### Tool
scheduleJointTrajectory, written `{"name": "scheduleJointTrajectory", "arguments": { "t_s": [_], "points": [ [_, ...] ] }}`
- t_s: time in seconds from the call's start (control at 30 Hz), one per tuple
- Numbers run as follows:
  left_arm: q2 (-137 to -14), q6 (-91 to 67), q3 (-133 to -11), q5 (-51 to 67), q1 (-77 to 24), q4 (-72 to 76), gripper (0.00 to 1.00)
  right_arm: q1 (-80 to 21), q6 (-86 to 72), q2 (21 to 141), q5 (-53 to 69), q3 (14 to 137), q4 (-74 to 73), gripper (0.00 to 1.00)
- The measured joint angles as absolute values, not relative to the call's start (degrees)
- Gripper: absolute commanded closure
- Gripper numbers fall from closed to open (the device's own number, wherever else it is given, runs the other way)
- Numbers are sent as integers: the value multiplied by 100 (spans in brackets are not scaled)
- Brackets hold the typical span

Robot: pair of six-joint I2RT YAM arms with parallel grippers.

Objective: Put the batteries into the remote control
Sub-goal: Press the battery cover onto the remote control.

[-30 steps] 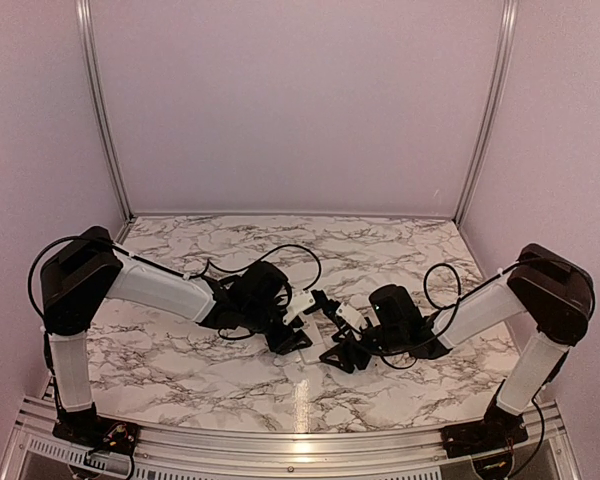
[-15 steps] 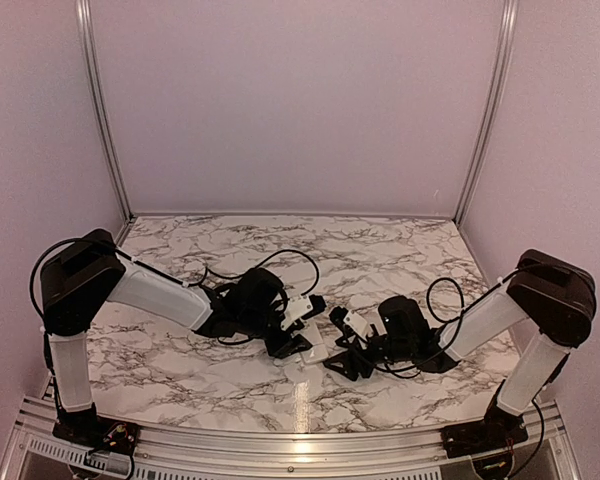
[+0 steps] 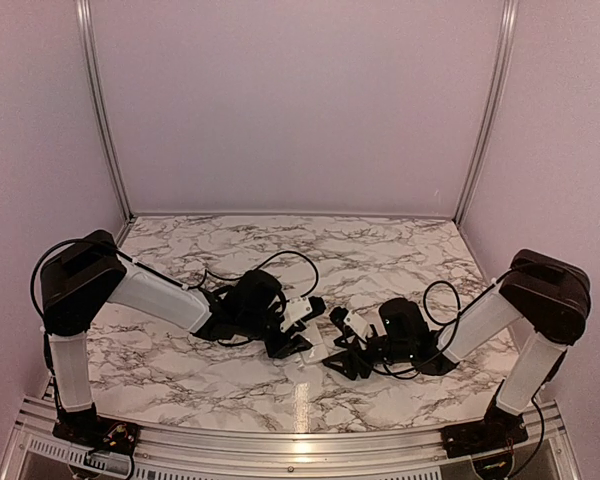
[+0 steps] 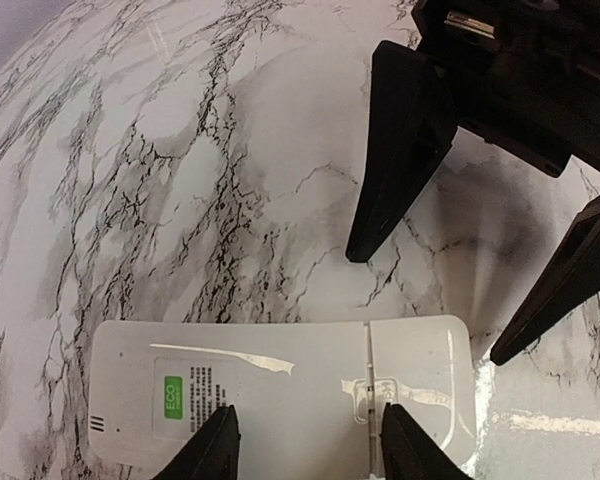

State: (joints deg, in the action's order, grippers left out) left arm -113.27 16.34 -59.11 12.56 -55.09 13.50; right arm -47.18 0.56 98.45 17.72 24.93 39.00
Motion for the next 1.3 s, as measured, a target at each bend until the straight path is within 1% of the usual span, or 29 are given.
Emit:
{"name": "scheduleJointTrajectory", "arguments": {
  "t_s": [0.47,0.7,0.83,0.9,1.0,1.07,1.2,1.3],
  "points": [
    [-11347,1734,-5905,1459,-5411,1372,56,-4783,333,10259,1706,2650,4340,41],
    [-11424,1813,-5988,1621,-5347,1367,61,-4825,370,10412,1772,2742,4460,47],
    [-11480,1868,-6047,1678,-5345,1367,63,-4825,362,10429,1824,2749,4477,57],
    [-11511,1896,-6082,1708,-5330,1367,63,-4814,344,10427,1896,2738,4477,57],
    [-11526,1916,-6099,1765,-5304,1365,62,-4803,333,10433,1918,2733,4486,57],
    [-11535,1918,-6104,1791,-5286,1369,60,-4803,331,10440,1920,2733,4499,53],
    [-11539,1879,-6123,1815,-5247,1363,49,-4805,333,10455,1885,2766,4501,40],
    [-11537,1796,-6128,1802,-5216,1356,38,-4805,318,10433,1774,2805,4442,31]
  ]
}}
